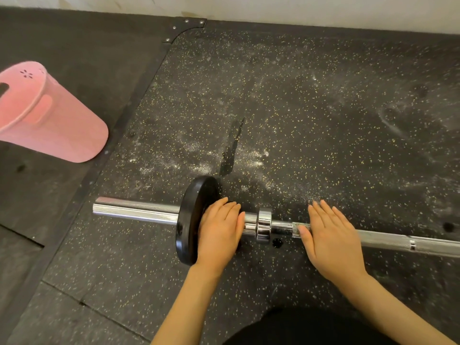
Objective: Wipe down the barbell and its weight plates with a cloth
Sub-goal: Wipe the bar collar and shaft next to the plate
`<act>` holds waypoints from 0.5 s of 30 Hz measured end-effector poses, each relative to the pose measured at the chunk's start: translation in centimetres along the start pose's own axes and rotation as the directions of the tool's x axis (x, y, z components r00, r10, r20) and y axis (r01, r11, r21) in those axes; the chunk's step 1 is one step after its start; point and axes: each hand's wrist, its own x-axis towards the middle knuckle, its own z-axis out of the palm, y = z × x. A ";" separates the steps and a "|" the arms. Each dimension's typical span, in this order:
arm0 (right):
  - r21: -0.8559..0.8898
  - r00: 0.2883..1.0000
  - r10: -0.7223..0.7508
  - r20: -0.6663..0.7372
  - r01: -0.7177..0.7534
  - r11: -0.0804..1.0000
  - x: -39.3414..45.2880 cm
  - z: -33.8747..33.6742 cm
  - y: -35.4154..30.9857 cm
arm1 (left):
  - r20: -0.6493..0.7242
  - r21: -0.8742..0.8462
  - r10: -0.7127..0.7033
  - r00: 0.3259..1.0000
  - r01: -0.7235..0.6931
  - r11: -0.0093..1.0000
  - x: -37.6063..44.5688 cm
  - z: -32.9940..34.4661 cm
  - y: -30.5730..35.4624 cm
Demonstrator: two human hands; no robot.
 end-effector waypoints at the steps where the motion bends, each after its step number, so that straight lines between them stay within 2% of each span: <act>1: -0.002 1.000 0.002 0.001 -0.002 1.000 -0.1 0.0 -0.1 | -0.018 -0.034 -0.020 1.000 0.019 0.999 -0.1 0.0 0.2; 4: 0.021 1.000 0.011 0.026 -0.012 1.000 -0.6 0.0 -0.2 | -0.057 -0.180 -0.142 0.988 0.130 0.975 -0.5 -0.1 0.6; 7: 0.017 0.999 -0.002 0.037 0.002 1.000 -1.2 0.2 -0.4 | -0.086 -0.307 -0.215 0.973 0.179 0.935 -1.2 -0.4 0.9; 11: -0.023 0.997 -0.059 0.044 0.060 0.998 -1.7 0.4 0.0 | -0.135 -0.394 -0.202 0.970 0.134 0.909 -2.1 -0.9 0.9; 15: -0.081 0.964 -0.237 0.116 0.248 0.966 -1.8 -0.1 1.3 | -0.170 -0.391 -0.140 0.976 0.064 0.918 -2.8 -1.0 1.2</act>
